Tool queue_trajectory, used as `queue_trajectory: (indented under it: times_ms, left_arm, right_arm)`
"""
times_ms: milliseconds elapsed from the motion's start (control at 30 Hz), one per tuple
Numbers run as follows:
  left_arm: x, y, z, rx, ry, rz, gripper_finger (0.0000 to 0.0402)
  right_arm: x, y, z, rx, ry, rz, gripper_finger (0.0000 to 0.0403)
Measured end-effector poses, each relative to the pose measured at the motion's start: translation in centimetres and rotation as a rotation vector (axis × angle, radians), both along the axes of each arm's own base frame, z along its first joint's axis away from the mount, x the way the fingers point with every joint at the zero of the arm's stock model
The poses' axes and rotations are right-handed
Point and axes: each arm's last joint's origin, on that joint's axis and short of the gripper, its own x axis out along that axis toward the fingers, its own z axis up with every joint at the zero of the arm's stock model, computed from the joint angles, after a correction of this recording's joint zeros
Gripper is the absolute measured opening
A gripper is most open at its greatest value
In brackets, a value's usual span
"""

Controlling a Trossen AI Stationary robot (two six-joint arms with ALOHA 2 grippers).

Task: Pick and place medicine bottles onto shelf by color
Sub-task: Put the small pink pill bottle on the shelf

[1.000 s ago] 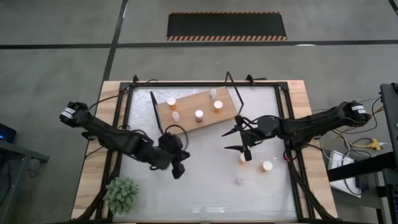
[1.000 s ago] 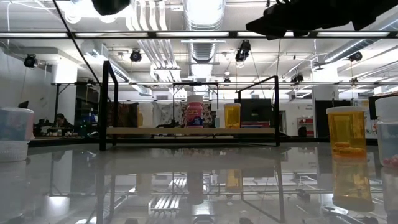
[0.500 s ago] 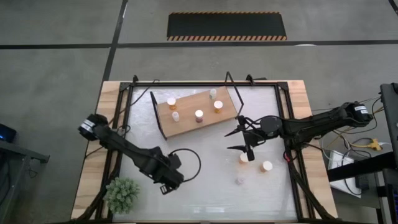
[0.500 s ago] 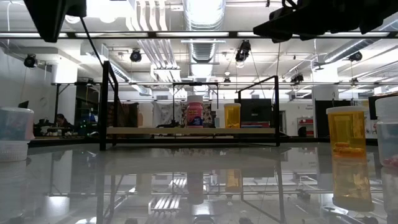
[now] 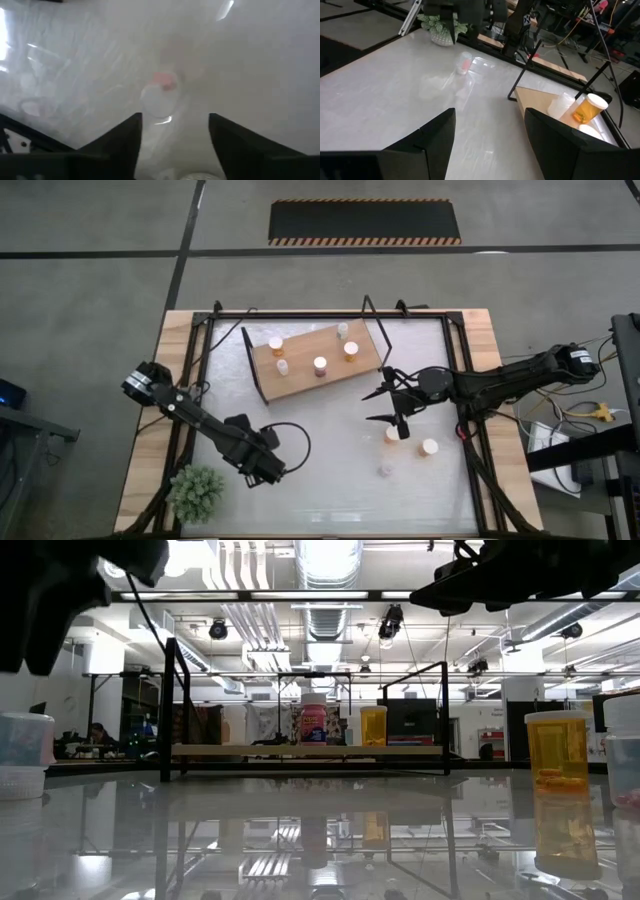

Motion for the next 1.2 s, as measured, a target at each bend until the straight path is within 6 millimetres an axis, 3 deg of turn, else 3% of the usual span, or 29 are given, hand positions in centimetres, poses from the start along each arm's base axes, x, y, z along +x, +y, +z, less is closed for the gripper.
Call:
queue_trajectory:
  times_ms: [167,467,1200]
  left_arm:
    - [-0.2,0.1,-2.1,-0.010,-0.007,-0.073,0.0250]
    - [-0.9,0.8,-4.6,-0.001,0.020,-0.091,0.0253]
    - [-1.4,1.0,-4.5,-0.024,0.037,-0.097,0.0247]
  right_arm:
    - [0.0,0.0,0.0,-0.001,0.000,0.000,0.0228]
    - [0.0,0.0,-0.1,-0.001,0.002,0.000,0.0228]
    - [-0.1,0.0,-0.2,-0.001,0.006,-0.001,0.0228]
